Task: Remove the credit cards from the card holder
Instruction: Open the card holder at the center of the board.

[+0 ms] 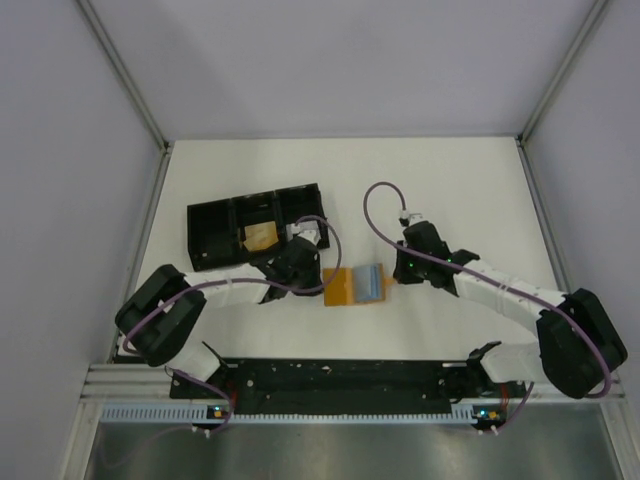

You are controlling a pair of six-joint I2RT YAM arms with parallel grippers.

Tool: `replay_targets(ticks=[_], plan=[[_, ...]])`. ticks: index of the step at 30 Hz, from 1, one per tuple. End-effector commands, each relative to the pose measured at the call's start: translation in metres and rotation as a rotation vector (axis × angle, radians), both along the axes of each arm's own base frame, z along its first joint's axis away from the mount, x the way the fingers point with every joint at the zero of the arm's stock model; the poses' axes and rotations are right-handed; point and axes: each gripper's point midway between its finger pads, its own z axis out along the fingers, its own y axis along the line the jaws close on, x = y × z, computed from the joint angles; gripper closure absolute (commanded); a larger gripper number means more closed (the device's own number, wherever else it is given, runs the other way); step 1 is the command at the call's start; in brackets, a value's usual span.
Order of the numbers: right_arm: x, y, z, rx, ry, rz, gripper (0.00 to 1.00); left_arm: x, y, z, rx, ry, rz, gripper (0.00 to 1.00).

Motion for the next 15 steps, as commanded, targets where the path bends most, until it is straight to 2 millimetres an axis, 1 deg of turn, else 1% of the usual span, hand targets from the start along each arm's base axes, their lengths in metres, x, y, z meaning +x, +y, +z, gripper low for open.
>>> replay_targets(ticks=[1,3,4,5,7,10,12,13,14,15], plan=[[0.018,-0.016,0.013,-0.093,-0.046,-0.063,0.88,-0.023,-0.006,-0.003,-0.15,0.094,0.116,1.0],[0.018,-0.01,0.024,-0.057,-0.065,-0.043,0.82,-0.027,-0.009,0.0,-0.165,0.085,0.125,1.0],[0.018,-0.008,0.032,-0.037,-0.081,-0.033,0.78,-0.024,-0.008,0.001,-0.153,0.061,0.146,1.0],[0.018,-0.004,0.039,-0.014,-0.092,-0.018,0.73,-0.024,-0.009,0.003,-0.152,0.052,0.15,1.0],[0.016,0.004,0.053,0.037,-0.114,0.012,0.66,-0.025,-0.012,0.005,-0.158,0.042,0.157,1.0],[0.013,0.012,0.07,0.089,-0.141,0.045,0.6,-0.026,-0.013,0.007,-0.165,0.037,0.169,1.0],[0.01,0.015,0.077,0.122,-0.148,0.059,0.57,-0.025,-0.013,0.013,-0.171,0.019,0.172,1.0],[0.008,0.017,0.08,0.136,-0.15,0.061,0.57,-0.024,-0.013,0.018,-0.178,0.006,0.172,1.0],[0.007,0.018,0.081,0.148,-0.151,0.065,0.57,-0.023,-0.014,0.024,-0.188,-0.009,0.166,0.98],[0.006,0.021,0.08,0.162,-0.144,0.073,0.58,-0.022,-0.016,0.032,-0.205,-0.027,0.162,0.92]])
